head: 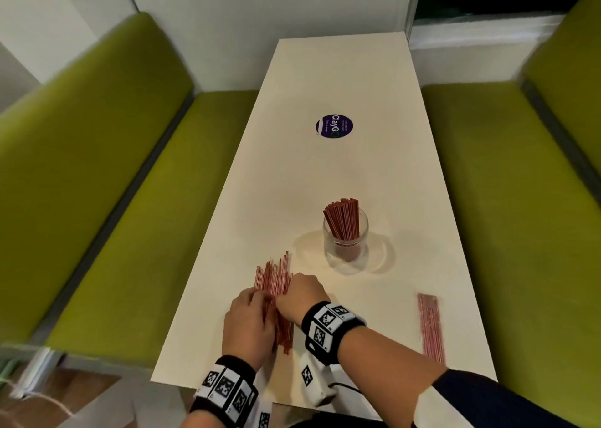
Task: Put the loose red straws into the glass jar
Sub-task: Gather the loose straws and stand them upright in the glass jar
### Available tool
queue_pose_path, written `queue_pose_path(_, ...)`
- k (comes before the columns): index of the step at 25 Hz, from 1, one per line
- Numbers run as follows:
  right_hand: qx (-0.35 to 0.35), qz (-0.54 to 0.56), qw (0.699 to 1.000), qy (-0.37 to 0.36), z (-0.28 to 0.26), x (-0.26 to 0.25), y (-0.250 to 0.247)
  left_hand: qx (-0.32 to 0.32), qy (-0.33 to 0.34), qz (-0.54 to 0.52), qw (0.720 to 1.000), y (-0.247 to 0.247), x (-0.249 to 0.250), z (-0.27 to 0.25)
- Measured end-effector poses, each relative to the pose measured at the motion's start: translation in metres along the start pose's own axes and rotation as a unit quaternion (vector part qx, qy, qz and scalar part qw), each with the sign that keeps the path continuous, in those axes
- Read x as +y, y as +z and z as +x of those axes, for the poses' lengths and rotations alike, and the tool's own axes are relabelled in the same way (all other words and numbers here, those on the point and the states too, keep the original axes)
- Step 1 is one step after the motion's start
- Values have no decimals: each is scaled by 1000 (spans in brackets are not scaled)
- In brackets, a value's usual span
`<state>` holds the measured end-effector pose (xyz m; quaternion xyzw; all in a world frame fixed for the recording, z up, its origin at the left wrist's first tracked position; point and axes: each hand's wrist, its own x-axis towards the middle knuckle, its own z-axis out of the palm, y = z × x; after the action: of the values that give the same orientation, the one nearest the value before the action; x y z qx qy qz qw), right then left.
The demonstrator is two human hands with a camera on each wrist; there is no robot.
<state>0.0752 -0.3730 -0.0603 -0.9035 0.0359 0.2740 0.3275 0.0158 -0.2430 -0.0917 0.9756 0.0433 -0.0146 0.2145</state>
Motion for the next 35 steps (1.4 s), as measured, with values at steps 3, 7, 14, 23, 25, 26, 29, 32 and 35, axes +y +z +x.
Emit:
queue_pose_path(3, 1, -19, 1000, -3, 4, -3, 1, 4, -10, 5, 1000, 0, 1, 1)
queue_pose_path(7, -21, 8, 1000, 3, 0, 7, -4, 6, -18, 3, 1000, -3, 3, -2)
queue_pose_path(14, -117, 250, 956, -95, -30, 45, -26, -4, -134, -348, 928, -29, 38, -4)
queue_pose_path(23, -282, 642, 713, -15, -83, 63, -42, -217, -109, -601, 761, -36, 95, -5)
queue_pose_path(25, -261, 606, 751, 5, -85, 69, -44, -215, -65, -548, 806, -32, 100, -5)
queue_pose_path(26, -226, 560, 797, -1, -84, 72, -44, -216, -51, -528, 820, -33, 103, -5)
queue_pose_path(29, -113, 350, 928, -55, -82, 77, -46, -170, -21, -534, 828, -46, 112, -1)
queue_pose_path(32, -57, 198, 975, -84, -81, 77, -47, -55, 47, -468, 881, -67, 118, 10)
queue_pose_path(35, -22, 207, 971, -117, -80, 66, -46, -113, 216, -166, 956, -74, 133, 15)
